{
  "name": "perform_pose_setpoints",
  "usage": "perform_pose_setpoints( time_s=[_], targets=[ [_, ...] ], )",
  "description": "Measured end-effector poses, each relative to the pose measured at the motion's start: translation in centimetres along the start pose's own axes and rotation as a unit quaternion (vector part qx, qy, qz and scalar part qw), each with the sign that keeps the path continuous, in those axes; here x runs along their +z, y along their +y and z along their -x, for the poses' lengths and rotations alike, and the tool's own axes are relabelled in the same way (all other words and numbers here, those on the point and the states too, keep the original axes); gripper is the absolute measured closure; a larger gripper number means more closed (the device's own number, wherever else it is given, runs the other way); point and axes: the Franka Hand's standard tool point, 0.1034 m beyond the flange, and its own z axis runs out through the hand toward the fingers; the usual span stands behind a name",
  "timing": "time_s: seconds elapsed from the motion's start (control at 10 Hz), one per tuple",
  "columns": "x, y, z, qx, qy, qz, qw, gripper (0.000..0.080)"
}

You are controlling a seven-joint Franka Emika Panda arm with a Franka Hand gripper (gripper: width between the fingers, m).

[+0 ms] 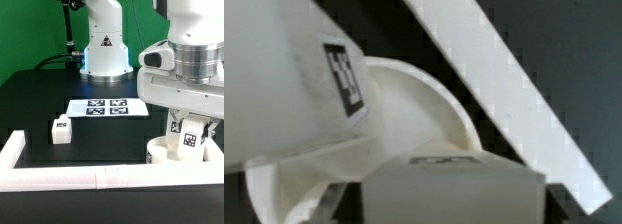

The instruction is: Assemble stool

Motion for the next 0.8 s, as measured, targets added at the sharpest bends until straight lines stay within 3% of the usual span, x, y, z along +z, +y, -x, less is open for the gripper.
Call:
perform_pose_setpoints(
  time_s=[0.3, 0.4, 0.5, 0.6, 0.8],
  targets=[
    [-0.1, -0.2, -0.1, 0.152, 0.002, -0.004, 0.988, 0.0463],
    [-0.2, -0.8, -0.2, 0.231, 0.01, -0.018, 0.973, 0.0463],
    [-0.1, -1.7, -0.3, 0.31, 0.019, -0.052, 0.949, 0.0463],
    [0.0, -2.0, -0.1, 0.367, 0.022, -0.068, 0.927, 0.0463],
    [0.0, -2.7, 0.0, 0.492, 0.027, -0.118, 0.862, 0.0463]
  ],
)
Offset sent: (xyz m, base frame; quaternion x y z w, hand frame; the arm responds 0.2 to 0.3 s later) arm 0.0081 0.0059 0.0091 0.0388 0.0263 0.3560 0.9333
